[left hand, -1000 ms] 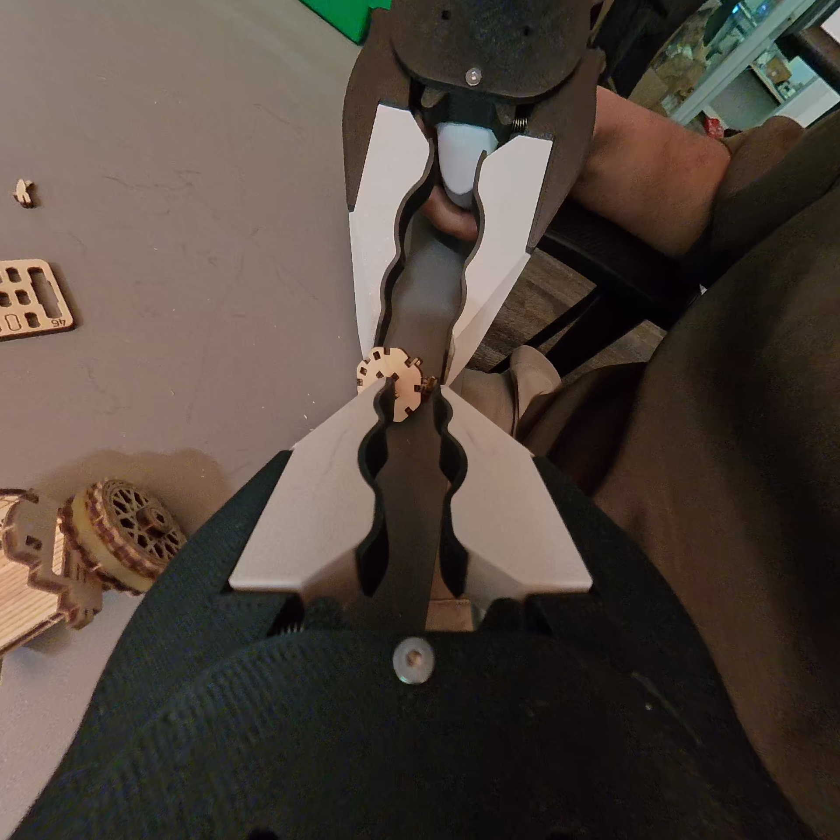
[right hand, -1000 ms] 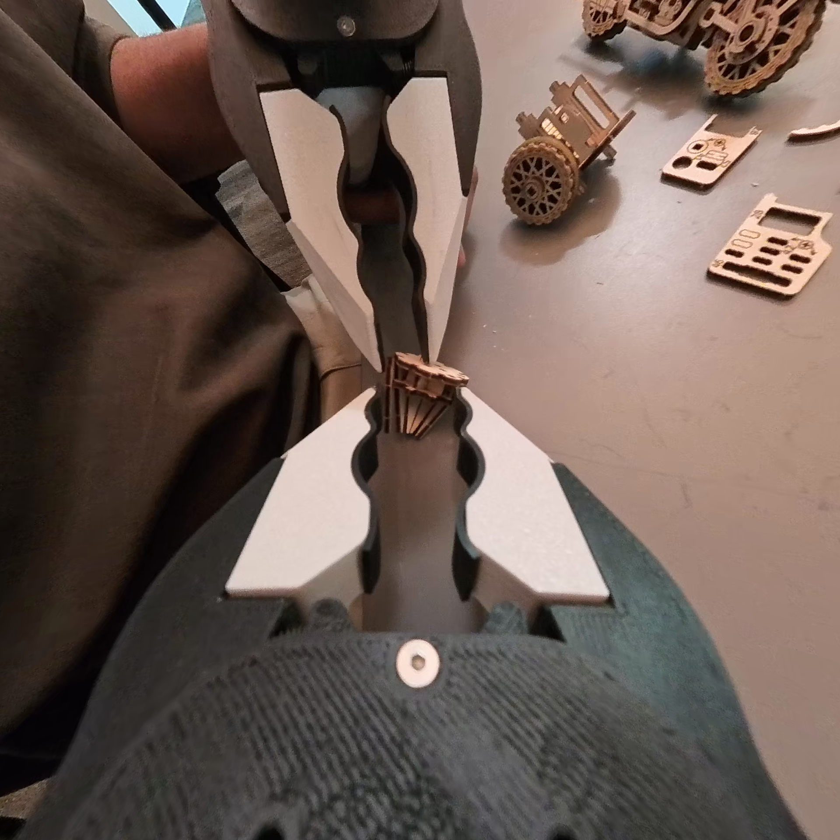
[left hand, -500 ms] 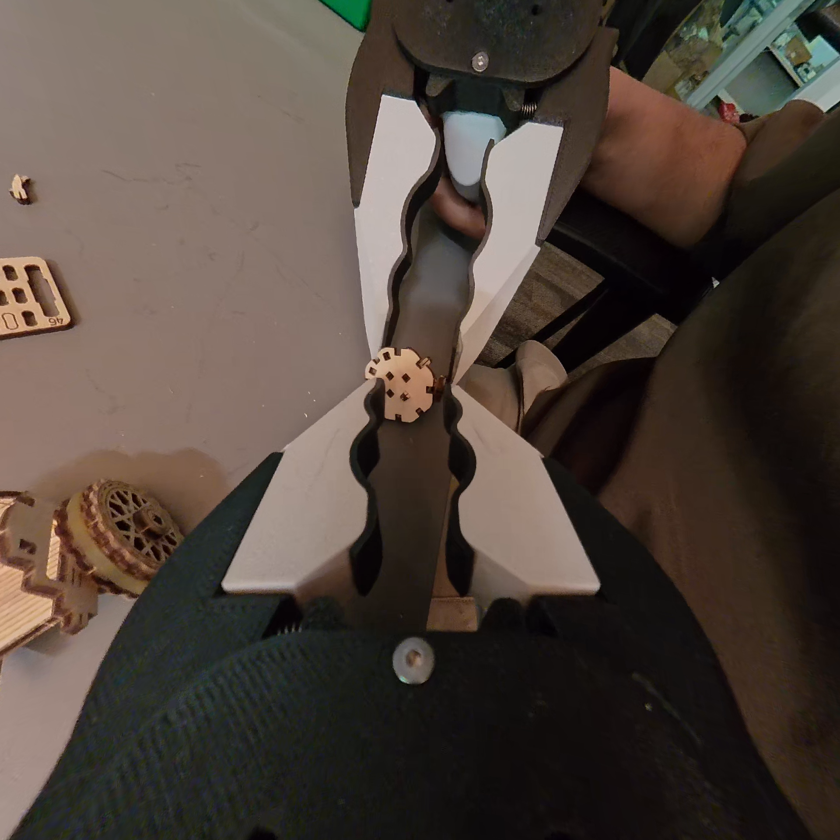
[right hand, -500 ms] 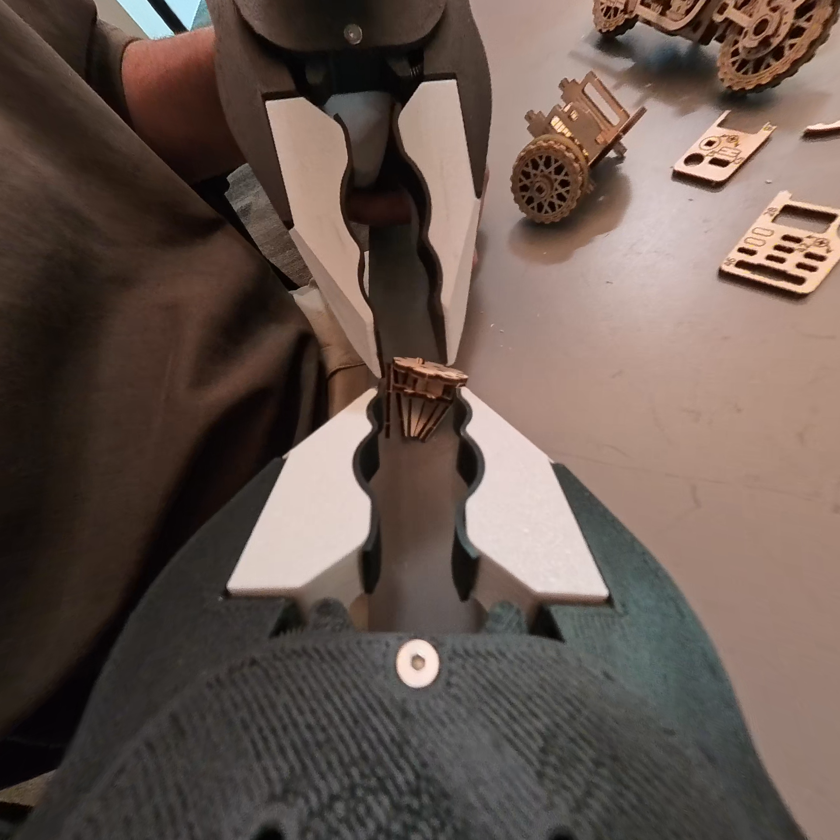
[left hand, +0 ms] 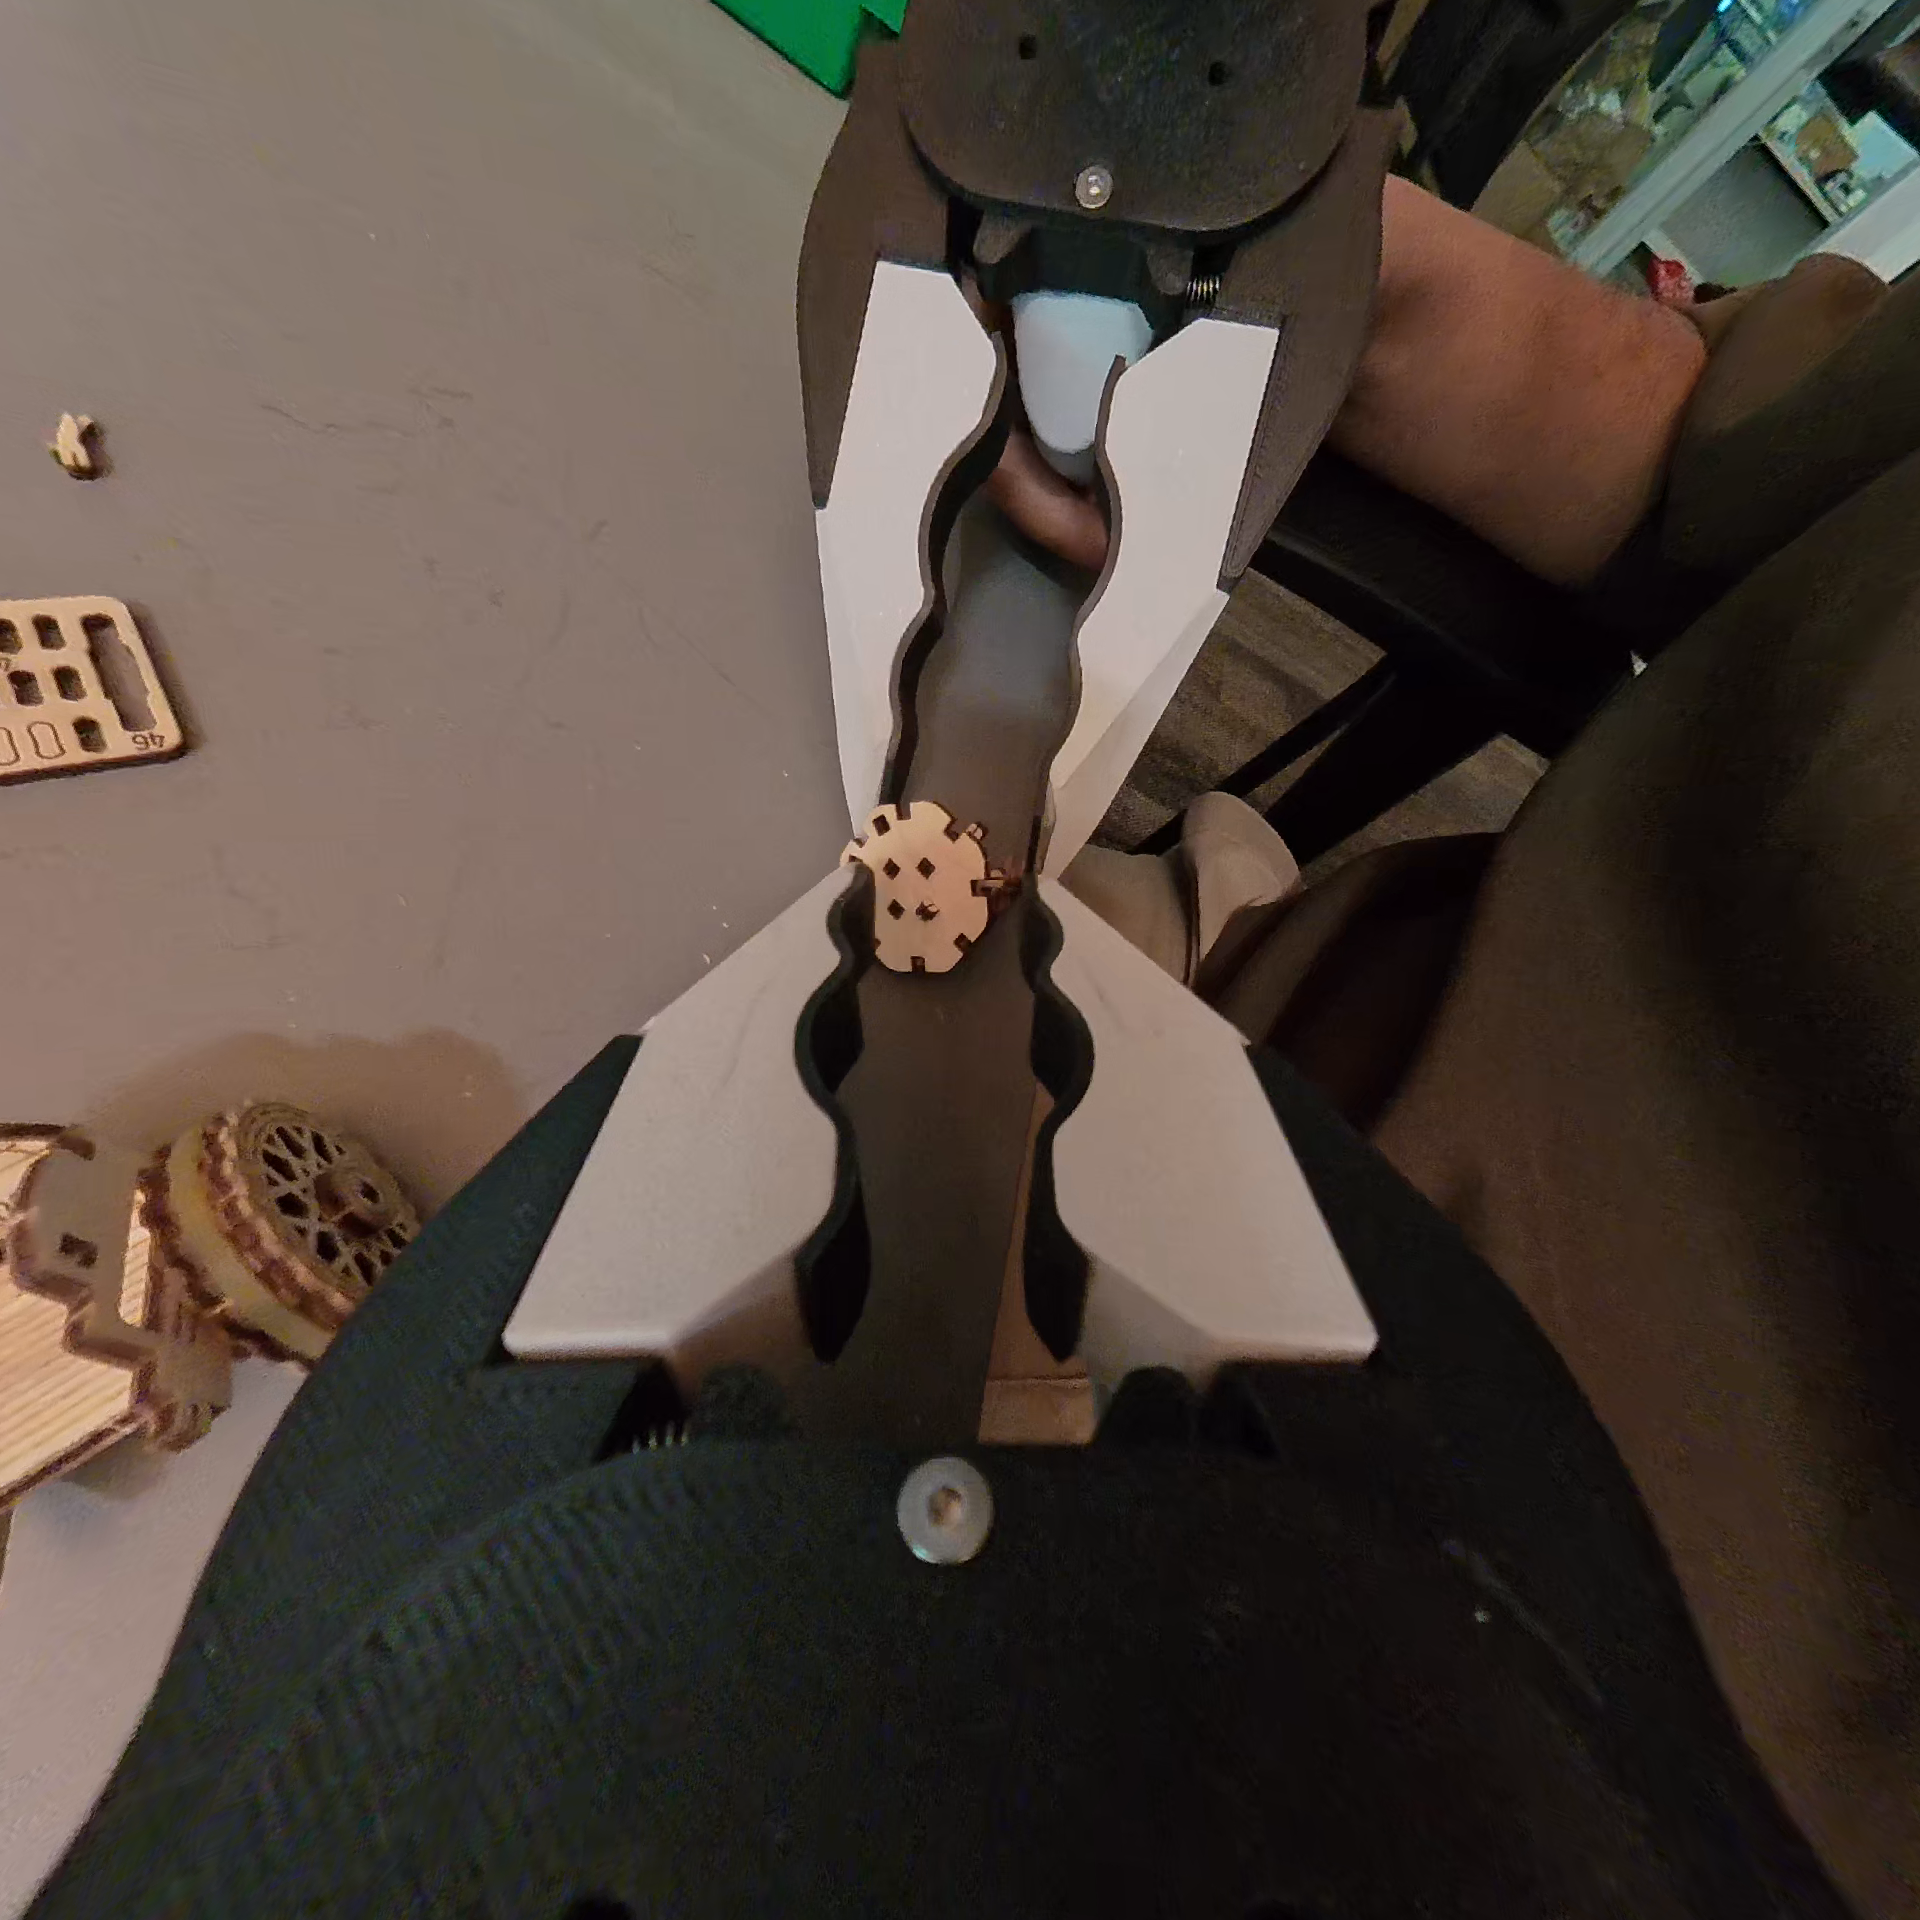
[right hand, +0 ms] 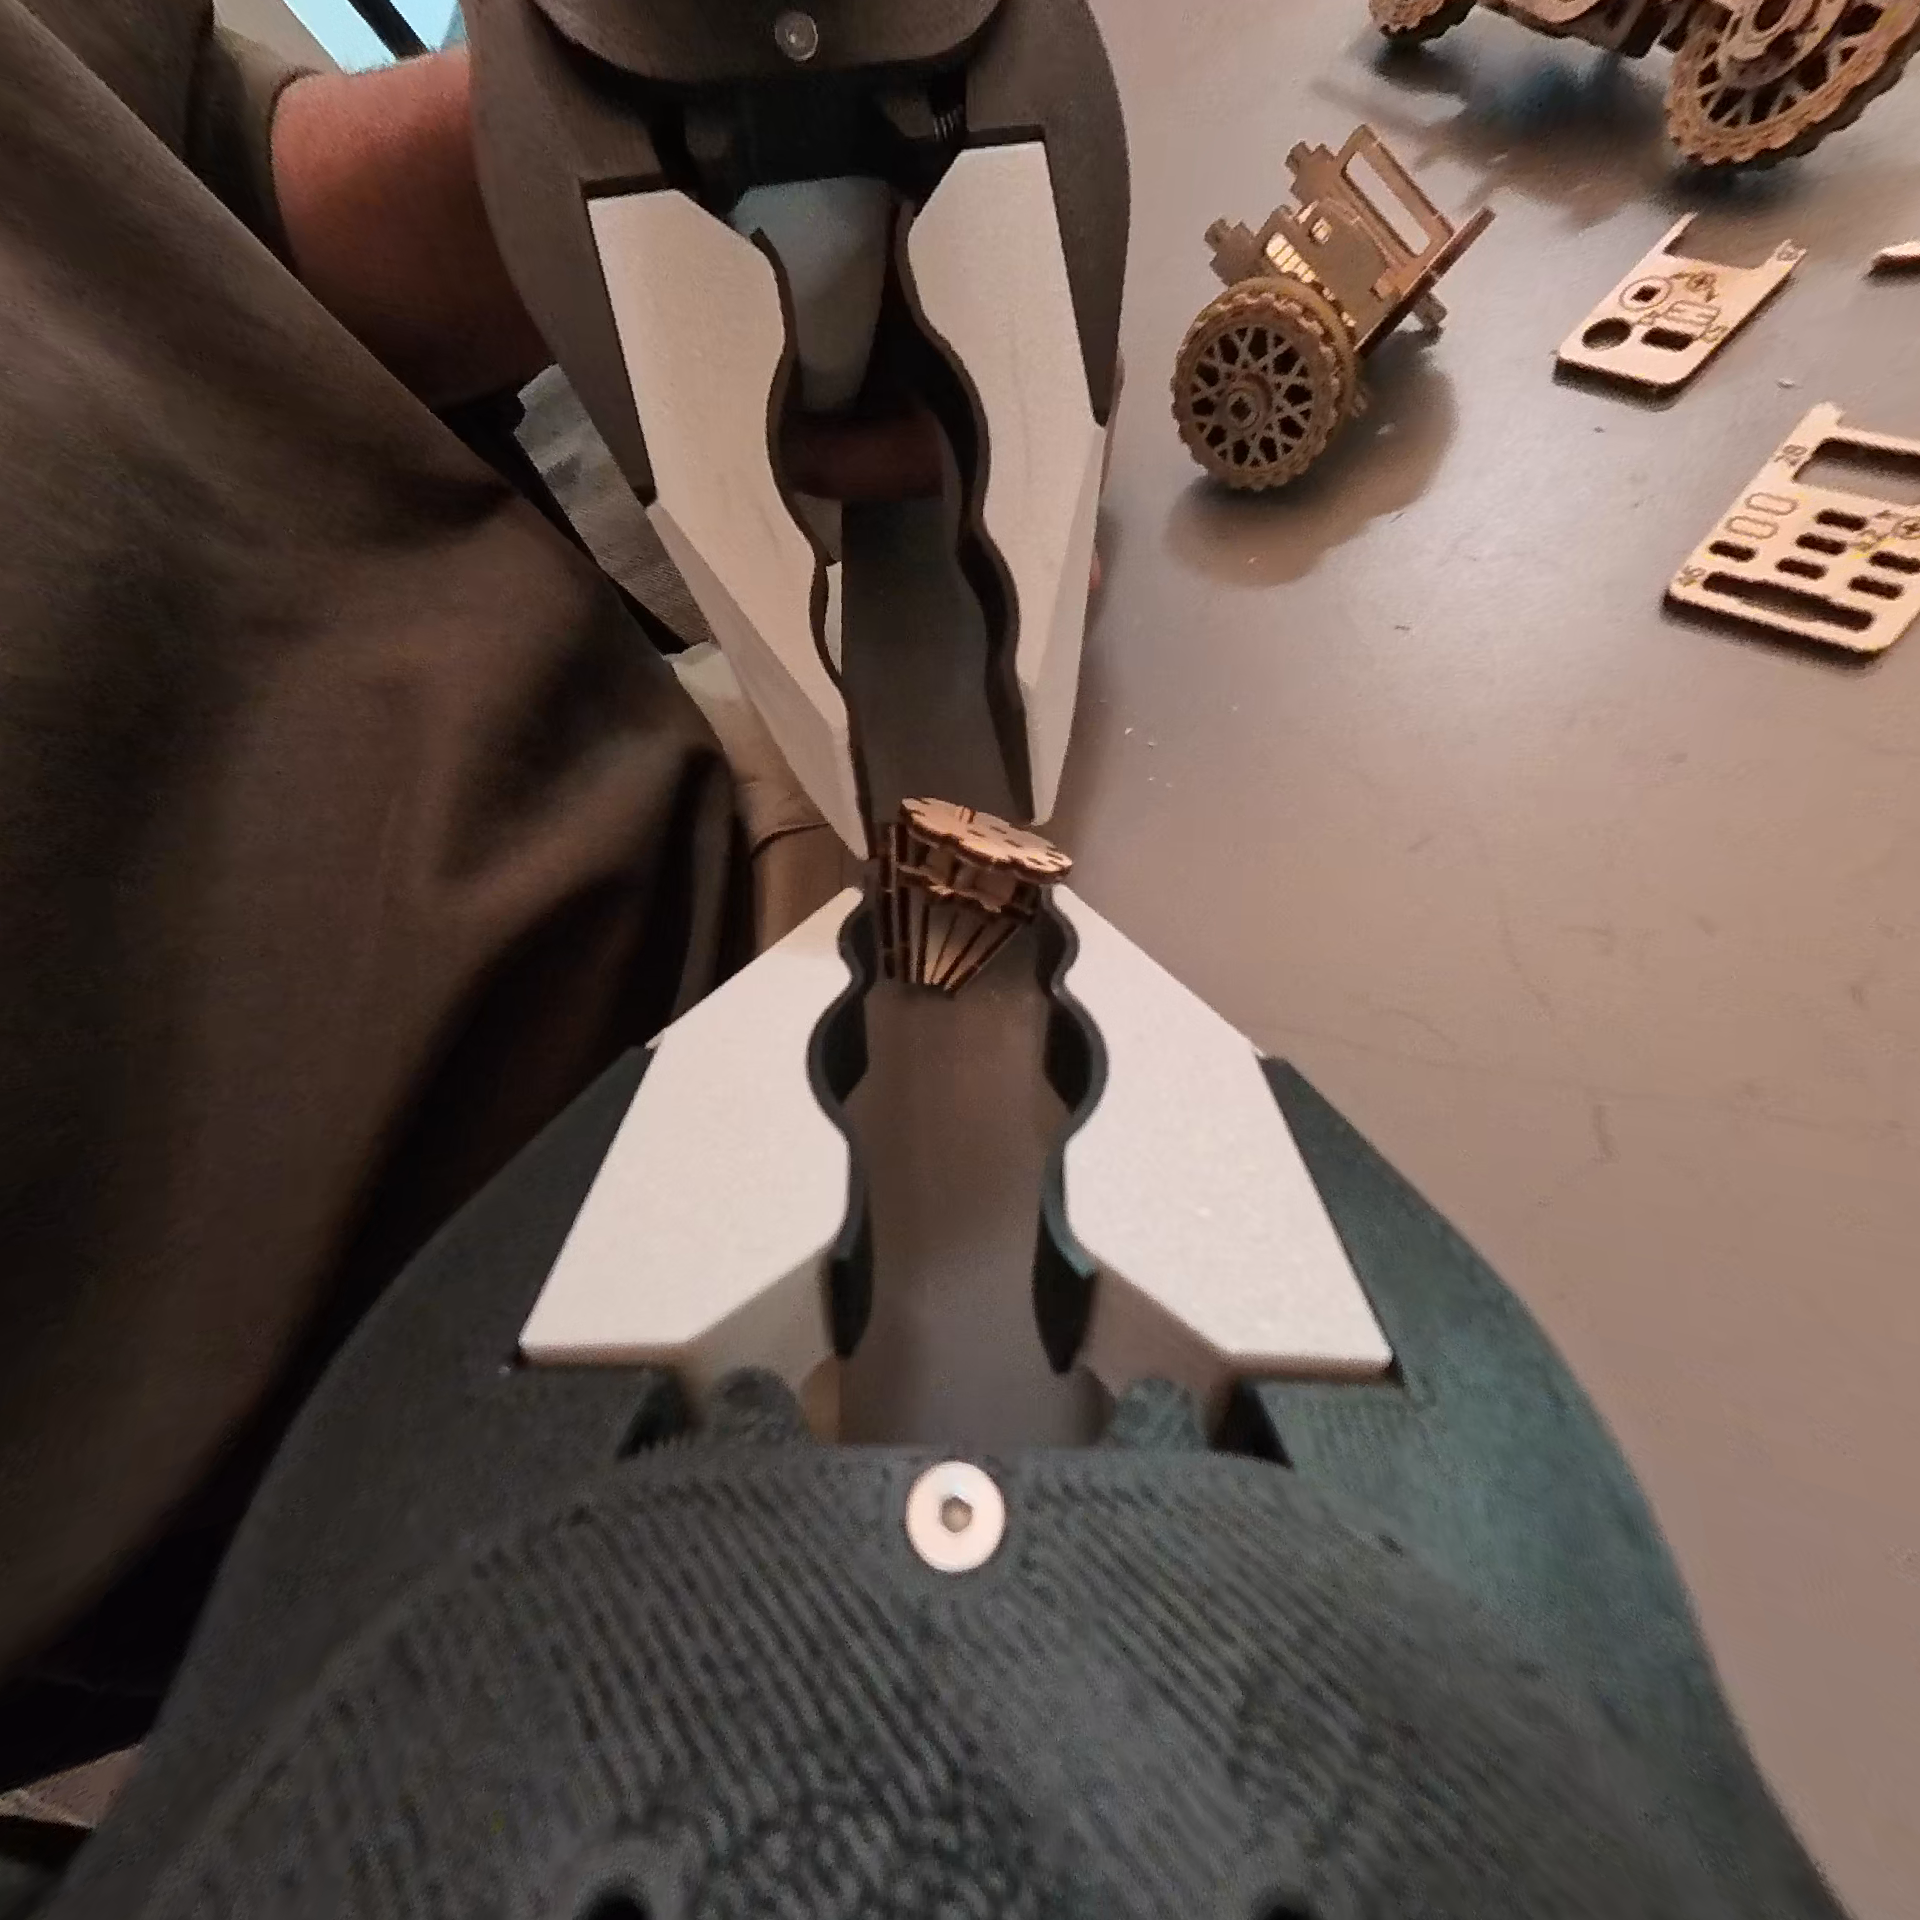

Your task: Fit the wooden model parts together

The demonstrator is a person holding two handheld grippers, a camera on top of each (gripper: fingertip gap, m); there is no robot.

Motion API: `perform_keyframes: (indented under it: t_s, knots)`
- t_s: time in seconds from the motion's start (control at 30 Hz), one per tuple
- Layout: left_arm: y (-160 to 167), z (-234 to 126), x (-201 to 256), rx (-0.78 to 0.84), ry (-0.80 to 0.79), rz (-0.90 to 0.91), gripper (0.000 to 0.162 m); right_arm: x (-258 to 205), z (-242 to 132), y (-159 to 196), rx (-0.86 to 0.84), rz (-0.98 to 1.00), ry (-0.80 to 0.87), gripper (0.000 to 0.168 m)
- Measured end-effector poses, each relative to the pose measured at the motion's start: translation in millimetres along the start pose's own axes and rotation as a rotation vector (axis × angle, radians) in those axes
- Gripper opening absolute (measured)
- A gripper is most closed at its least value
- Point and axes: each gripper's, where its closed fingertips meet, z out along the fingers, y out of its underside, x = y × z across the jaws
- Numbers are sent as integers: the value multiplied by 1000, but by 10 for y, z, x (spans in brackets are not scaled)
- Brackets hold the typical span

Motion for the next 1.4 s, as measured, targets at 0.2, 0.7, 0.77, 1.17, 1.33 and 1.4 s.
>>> perform_keyframes:
  t_s: [0.2, 0.7, 0.77, 1.17, 1.33, 1.4]
  knots:
    - [-59, -28, -77, 42, -22, -51, 30, 58, -68, -50, 60, 102, -39, 28]
    - [-476, -396, -38, 414, 171, -253, 40, -38, -436, -694, 492, 303, -250, 28]
    - [-516, -431, 6, 446, 219, -283, 41, -78, -423, -725, 506, 319, -279, 27]
    - [-587, -535, 188, 503, 389, -351, 39, -258, -358, -808, 523, 322, -368, 28]
    - [-578, -523, 205, 502, 373, -321, 32, -248, -345, -774, 512, 372, -396, 28]
    - [-571, -513, 194, 503, 362, -315, 33, -230, -347, -767, 515, 401, -411, 28]
